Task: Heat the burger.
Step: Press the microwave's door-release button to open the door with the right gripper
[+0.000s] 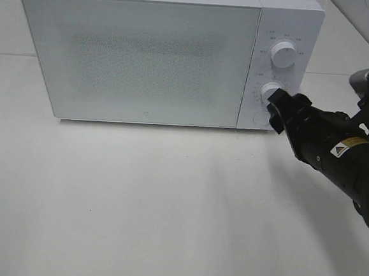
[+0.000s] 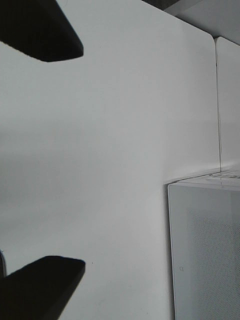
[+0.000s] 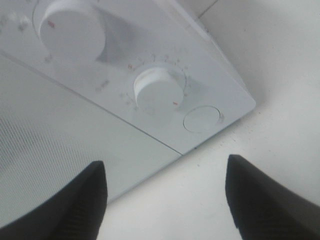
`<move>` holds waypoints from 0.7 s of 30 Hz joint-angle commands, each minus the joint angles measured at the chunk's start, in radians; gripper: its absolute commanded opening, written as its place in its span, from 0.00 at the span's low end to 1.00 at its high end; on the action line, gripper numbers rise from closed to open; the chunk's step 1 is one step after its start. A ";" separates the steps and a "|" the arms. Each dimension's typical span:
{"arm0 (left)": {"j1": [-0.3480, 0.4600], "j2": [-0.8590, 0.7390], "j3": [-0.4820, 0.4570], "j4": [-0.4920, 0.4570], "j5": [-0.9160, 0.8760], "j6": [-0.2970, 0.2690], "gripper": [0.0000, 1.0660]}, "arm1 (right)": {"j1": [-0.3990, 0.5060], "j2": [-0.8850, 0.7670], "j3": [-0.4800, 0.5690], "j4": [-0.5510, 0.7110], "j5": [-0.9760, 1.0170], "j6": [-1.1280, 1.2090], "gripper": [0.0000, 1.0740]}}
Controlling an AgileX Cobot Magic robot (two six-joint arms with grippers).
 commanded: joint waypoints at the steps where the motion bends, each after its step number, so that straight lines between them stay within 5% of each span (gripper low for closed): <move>1: 0.002 -0.003 0.000 -0.004 -0.015 0.002 0.92 | -0.005 -0.056 0.002 -0.012 0.116 -0.177 0.61; 17: 0.002 -0.003 0.000 -0.004 -0.015 0.002 0.92 | -0.005 -0.365 -0.081 -0.015 0.735 -0.750 0.61; 21: 0.002 -0.003 0.000 -0.004 -0.015 0.002 0.92 | -0.005 -0.462 -0.138 -0.113 0.989 -0.779 0.61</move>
